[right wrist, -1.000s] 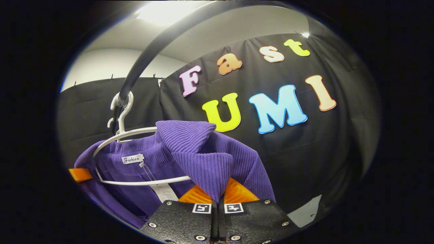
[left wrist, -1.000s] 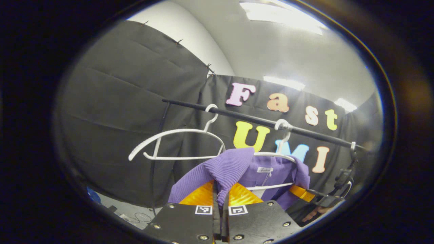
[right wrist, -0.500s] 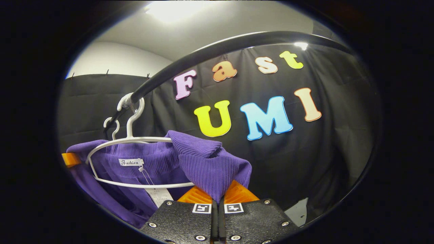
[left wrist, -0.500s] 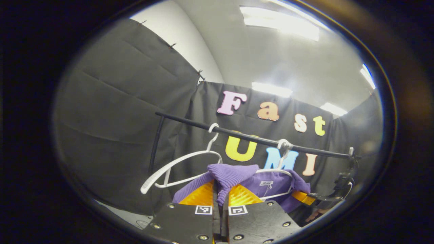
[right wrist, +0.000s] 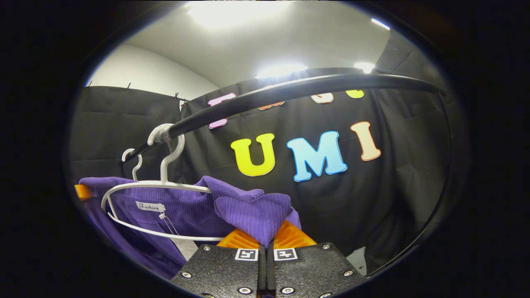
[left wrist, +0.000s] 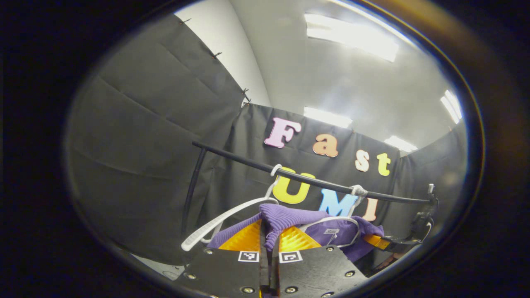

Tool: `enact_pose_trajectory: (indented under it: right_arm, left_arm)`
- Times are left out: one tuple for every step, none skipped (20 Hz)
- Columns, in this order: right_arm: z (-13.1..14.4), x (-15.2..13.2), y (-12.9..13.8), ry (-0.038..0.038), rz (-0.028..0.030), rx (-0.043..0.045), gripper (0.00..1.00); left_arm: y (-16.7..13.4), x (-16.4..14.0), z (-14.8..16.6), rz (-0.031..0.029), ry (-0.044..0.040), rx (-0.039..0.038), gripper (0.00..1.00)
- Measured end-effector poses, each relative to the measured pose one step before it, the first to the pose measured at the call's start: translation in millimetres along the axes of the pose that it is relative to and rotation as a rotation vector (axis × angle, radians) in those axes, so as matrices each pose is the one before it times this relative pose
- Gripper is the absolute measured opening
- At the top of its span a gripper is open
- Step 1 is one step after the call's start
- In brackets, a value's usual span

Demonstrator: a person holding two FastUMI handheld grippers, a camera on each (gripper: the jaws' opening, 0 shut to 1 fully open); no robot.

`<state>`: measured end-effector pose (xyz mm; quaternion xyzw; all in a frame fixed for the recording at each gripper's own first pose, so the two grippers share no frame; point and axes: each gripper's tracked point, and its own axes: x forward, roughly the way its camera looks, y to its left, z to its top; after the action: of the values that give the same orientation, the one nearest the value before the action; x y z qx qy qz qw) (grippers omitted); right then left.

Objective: Grasp the clothes on the hanger with both hands and then place them into the laundry hamper below.

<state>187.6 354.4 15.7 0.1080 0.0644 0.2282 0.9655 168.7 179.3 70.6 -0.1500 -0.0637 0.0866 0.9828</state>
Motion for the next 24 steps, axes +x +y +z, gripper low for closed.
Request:
enact_pose_trajectory:
  right_arm:
    - [2.21, -1.68, 2.54, -0.00656, -0.00712, -0.00515, 0.00]
    - [1.67, -2.36, 2.56, -0.00463, -0.00903, -0.00824, 0.00]
    - [1.12, -0.34, -0.07, -0.00193, -0.00759, -0.00727, 0.00]
    - [-0.01, 0.17, 0.08, -0.00015, -0.00568, -0.00444, 0.00]
    - [1.12, -0.64, -0.45, 0.00054, -0.00711, -0.00282, 0.00]
    - [0.67, -1.34, 0.34, -0.00076, -0.00765, -0.00383, 0.00]
    - [2.05, -0.31, 0.57, -0.00276, -0.00663, -0.00232, 0.00]
    - [-0.18, -1.36, 0.76, -0.00133, -0.00632, -0.00318, 0.00]
    - [0.10, -0.94, 0.18, -0.00200, -0.00585, -0.00594, 0.00]
    - [0.36, -0.93, 0.34, -0.00272, -0.00434, -0.00712, 0.00]
    - [1.23, -0.89, 0.98, -0.00153, -0.00199, -0.00753, 0.00]
    - [1.57, -0.37, 1.87, -0.00200, -0.00070, -0.00559, 0.00]
    - [0.76, -0.72, 0.62, -0.00081, -0.00182, -0.00454, 0.00]
    - [-0.49, -1.07, 0.22, -0.00121, -0.00131, -0.00369, 0.00]
    - [0.75, -0.56, 0.39, 0.00057, 0.00123, -0.00187, 0.00]
    - [-0.41, -0.42, 1.69, 0.00267, 0.00449, 0.00002, 0.00]
    - [-0.80, 0.17, 0.21, 0.00251, 0.00553, -0.00041, 0.00]
    - [-1.25, 0.90, -0.89, -0.00093, 0.00648, -0.00183, 0.00]
    - [-0.28, 0.91, -0.77, -0.00374, 0.00712, -0.00115, 0.00]
    - [-0.40, -0.63, 0.16, -0.00356, 0.00776, 0.00015, 0.00]
    - [-0.37, 0.14, -0.28, -0.00225, 0.00891, 0.00009, 0.00]
    - [0.23, 0.08, -1.21, -0.00263, 0.00728, 0.00029, 0.00]
    - [0.52, 0.69, -3.04, -0.00286, 0.00781, 0.00095, 0.00]
    - [0.62, -0.82, -2.91, -0.00309, 0.00605, 0.00218, 0.00]
  left_arm:
    - [6.93, 0.36, 0.57, -0.00459, 0.00240, -0.01176, 0.02]
    - [6.77, 1.43, -0.40, -0.00635, 0.00490, -0.00931, 0.02]
    - [6.71, 2.48, -2.67, -0.00482, 0.00605, -0.00513, 0.02]
    - [7.23, 2.33, -0.98, 0.00024, 0.00346, 0.00280, 0.02]
    - [9.12, 2.19, -4.22, 0.00351, 0.01013, 0.00227, 0.02]
    - [9.29, 1.17, -3.76, 0.00277, 0.00886, -0.00495, 0.02]
    - [4.94, 1.65, -3.67, 0.00032, 0.00844, -0.01155, 0.02]
    - [3.79, 0.78, -2.40, -0.00174, 0.00625, -0.01470, 0.02]
    - [3.11, 0.08, -3.67, -0.00204, 0.00373, -0.01198, 0.02]
    - [4.19, -1.39, -2.27, -0.00115, 0.00204, -0.00297, 0.02]
    - [4.40, -1.20, -3.76, 0.00097, 0.00289, 0.00210, 0.02]
    - [3.51, -1.61, -2.38, 0.00046, 0.00216, 0.00354, 0.02]
    - [0.57, -2.52, -3.12, -0.00068, 0.00196, 0.00378, 0.02]
    - [1.87, -1.62, -3.03, -0.00032, 0.00380, 0.00484, 0.02]
    - [1.38, -1.30, -4.34, 0.00472, 0.00538, 0.00451, 0.02]
    - [-0.13, -1.04, -4.10, 0.00570, 0.00231, 0.00269, 0.02]
    - [-0.02, -1.42, -6.14, 0.00867, 0.00610, 0.00023, 0.02]
    - [1.35, -1.61, -6.20, 0.00946, 0.00853, 0.00053, 0.02]
    - [1.15, -2.91, -4.82, 0.00844, 0.00829, 0.00120, 0.02]
    - [-1.22, -2.28, -4.91, 0.00976, 0.01025, 0.00401, 0.02]
    - [-1.88, -1.06, -5.69, 0.00985, 0.00935, 0.00384, 0.02]
    - [-3.37, -1.26, -4.24, 0.00838, 0.00810, 0.00289, 0.02]
    - [-5.25, -1.16, -4.11, 0.00604, 0.00704, -0.00027, 0.02]
    - [-7.73, -1.30, -2.84, 0.00109, 0.00379, 0.00054, 0.02]
